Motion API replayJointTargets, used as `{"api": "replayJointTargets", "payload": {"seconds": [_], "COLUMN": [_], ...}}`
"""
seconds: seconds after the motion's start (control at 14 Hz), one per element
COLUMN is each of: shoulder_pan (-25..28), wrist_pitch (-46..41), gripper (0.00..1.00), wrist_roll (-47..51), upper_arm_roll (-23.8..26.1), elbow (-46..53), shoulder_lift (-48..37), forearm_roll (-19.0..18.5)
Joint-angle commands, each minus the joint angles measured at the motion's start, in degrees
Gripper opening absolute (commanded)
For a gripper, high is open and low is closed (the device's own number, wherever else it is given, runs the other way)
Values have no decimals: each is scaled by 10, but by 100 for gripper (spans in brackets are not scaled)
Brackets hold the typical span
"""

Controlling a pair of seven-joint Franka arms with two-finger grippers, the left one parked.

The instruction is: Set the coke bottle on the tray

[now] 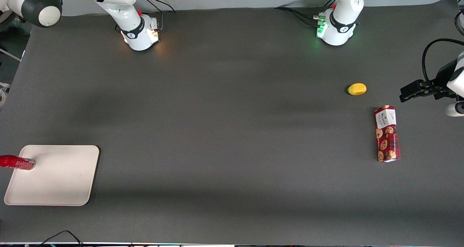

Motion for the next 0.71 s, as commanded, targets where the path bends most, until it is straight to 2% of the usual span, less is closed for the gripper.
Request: {"api": "replayJointTargets", "payload": {"seconds": [0.0, 0.36, 0.5, 0.64], "shoulder_pan": [55, 146, 194, 229], "wrist_pitch": [-56, -145, -153, -140], "gripper": [100, 100, 100, 100], "wrist_roll": [117, 319, 433, 552], "upper_arm_roll": [2, 3, 5, 39], "elbow": [-13, -30, -76, -139], "shoulder_lift": [-57, -118, -166, -222], "forearm_roll": [-32, -32, -28, -33]}}
